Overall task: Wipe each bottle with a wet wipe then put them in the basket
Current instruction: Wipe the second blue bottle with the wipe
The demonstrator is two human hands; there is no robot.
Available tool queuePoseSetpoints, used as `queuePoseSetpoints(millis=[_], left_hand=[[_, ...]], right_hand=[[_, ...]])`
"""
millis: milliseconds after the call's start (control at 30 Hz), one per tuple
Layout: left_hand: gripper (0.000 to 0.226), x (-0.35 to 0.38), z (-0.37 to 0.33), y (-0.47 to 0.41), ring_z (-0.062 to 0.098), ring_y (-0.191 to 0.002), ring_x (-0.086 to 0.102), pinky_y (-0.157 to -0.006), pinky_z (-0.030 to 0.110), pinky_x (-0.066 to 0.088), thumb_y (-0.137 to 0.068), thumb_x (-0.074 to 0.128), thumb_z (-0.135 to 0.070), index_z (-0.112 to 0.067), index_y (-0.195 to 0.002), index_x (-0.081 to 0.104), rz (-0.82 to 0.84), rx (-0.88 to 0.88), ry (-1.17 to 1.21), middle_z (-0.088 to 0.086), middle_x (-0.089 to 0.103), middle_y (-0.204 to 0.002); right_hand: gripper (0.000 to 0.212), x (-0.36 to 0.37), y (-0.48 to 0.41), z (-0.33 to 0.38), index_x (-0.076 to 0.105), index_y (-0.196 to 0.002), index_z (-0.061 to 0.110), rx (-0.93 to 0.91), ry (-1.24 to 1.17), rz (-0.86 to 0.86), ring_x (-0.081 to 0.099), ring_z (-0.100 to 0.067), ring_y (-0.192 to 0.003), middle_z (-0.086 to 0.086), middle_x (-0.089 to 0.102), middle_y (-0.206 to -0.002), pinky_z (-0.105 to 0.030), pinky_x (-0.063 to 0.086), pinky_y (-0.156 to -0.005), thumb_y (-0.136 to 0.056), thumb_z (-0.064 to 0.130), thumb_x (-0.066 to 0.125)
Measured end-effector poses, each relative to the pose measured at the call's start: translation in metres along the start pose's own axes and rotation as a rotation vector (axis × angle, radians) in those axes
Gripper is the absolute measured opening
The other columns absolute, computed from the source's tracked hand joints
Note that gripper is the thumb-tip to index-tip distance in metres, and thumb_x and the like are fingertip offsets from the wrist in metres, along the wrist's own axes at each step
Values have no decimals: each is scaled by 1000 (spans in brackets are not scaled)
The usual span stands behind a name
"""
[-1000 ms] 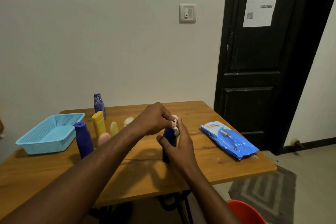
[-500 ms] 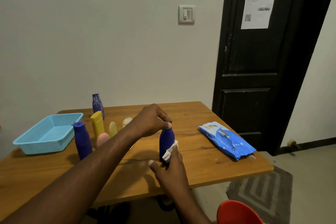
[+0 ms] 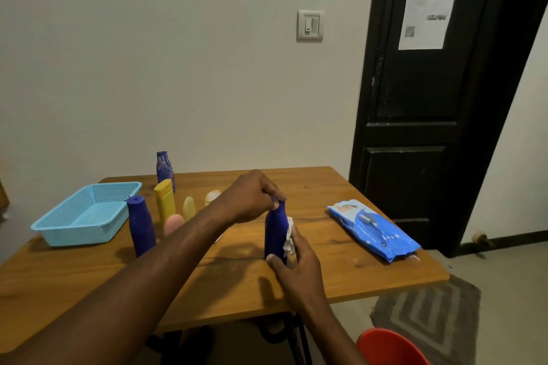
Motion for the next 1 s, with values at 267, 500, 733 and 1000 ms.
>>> queuePoseSetpoints(millis=[267, 500, 733, 1000], left_hand=[[16, 0, 1, 4, 7, -95, 64, -65, 15, 41, -87, 76, -18, -18, -101, 81, -84, 4, -19, -5, 76, -105], [15, -2, -2, 6, 1, -85, 63, -64, 13, 41, -85, 78, -15, -22, -98, 82, -94, 45, -10, -7, 77, -100], [12, -2, 8, 6, -1, -86, 63, -66, 14, 42, -83, 79, -17, -20, -95, 82, -127, 13, 45, -9, 76, -97], [8, -1, 10, 1, 2, -84, 68, -70, 23, 53, -81, 81, -19, -20, -90, 83, -120, 6, 73, -9, 77, -88]], right_hand=[[103, 25, 13, 12, 5, -163, 35, -7, 13, -9, 26, -9, -150, 14, 20, -167, -21, 36, -108, -89, 29, 76], [94, 12, -33, 42, 20, -160, 33, -80, 57, 20, 36, -13, -146, 10, 33, -162, -23, 40, -103, -86, 25, 78], [76, 16, -24, 11, 37, -143, 36, 27, 114, 81, 54, -13, -125, 10, 52, -134, -20, 50, -88, -81, 37, 82], [112, 35, 19, 23, -23, -156, 39, -123, 186, 2, -3, -8, -157, 19, -22, -167, -24, 21, -119, -93, 39, 69]])
Point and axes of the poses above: each hand's wrist, its own y-axis away from the middle knuckle, its own x-axis out of the palm, z = x × y, the point moved 2 cm from there along -y, towards the middle knuckle
